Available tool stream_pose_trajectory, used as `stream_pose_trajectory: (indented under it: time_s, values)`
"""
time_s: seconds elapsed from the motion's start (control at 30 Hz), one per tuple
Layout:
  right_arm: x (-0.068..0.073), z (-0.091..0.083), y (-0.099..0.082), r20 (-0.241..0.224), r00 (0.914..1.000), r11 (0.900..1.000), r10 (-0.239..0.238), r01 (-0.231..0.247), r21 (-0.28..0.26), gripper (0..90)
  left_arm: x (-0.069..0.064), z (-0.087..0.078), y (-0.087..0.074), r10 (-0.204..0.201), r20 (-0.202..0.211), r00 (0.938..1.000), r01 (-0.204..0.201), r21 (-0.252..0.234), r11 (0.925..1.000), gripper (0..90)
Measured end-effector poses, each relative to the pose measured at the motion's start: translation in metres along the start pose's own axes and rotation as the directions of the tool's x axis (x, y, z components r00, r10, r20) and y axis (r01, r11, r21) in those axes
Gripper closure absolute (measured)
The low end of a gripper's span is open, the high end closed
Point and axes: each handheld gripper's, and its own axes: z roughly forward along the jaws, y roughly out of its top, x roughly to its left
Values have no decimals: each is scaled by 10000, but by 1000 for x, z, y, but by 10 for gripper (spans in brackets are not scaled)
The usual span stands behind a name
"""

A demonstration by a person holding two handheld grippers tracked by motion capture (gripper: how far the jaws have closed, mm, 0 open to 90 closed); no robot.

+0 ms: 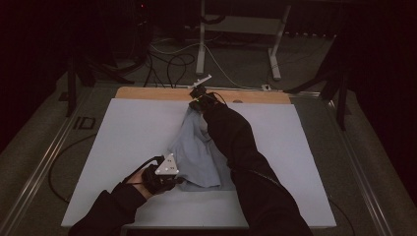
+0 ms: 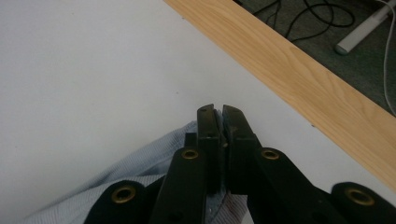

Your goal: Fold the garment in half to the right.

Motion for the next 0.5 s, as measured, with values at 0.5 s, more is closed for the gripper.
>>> stream_pose_trajectory:
  time_s: [0.5]
  values:
    - [-20,-27,-12,199,9989,9987,415,-409,-302,872,-7,9,23,565,310,9979,-565,-6,9984,887]
